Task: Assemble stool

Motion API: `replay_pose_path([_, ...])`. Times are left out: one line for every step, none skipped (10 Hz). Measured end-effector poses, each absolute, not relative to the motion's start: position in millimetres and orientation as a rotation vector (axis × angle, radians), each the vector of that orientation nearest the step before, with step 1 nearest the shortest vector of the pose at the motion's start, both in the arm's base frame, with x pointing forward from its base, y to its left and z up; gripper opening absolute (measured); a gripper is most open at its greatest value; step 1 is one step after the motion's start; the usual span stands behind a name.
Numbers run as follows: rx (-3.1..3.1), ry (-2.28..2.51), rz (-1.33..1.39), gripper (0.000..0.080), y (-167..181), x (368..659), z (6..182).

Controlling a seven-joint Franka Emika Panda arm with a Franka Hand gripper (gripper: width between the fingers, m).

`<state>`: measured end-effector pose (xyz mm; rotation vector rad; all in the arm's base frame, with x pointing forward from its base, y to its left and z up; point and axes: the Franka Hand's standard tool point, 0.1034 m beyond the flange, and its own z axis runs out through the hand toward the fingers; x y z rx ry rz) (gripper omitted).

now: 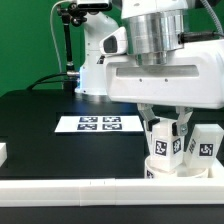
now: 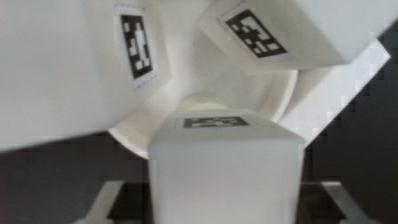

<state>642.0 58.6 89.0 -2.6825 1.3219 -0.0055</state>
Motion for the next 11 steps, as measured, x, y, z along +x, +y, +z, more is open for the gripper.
replay_pose_path([-2.684, 1.32, -0.005, 0.0343, 59, 642, 88.9])
replay_pose_path([-2.693, 1.301, -0.007, 0.0544, 59, 642, 88.9])
replay_pose_path([-2.741, 1.196, -0.015, 0.0617, 54, 643, 90.3])
replay_pose_path([-2.777, 1.113, -0.022, 0.0639, 53, 645, 92.3])
replay_pose_path([-2.806, 1.034, -0.025, 0.0639, 53, 648, 97.4])
replay_pose_path([-2.835, 0.926, -0.042, 0.0648, 52, 653, 107.3])
replay_pose_path([-2.842, 0.897, -0.054, 0.0648, 52, 653, 111.5])
replay_pose_path([-2.874, 0.803, -0.056, 0.0649, 52, 652, 108.6])
replay_pose_path([-2.908, 0.678, -0.065, 0.0649, 52, 652, 108.2])
replay_pose_path([-2.939, 0.548, -0.076, 0.0649, 51, 652, 108.1])
replay_pose_path([-2.969, 0.396, -0.087, 0.0649, 52, 652, 107.8])
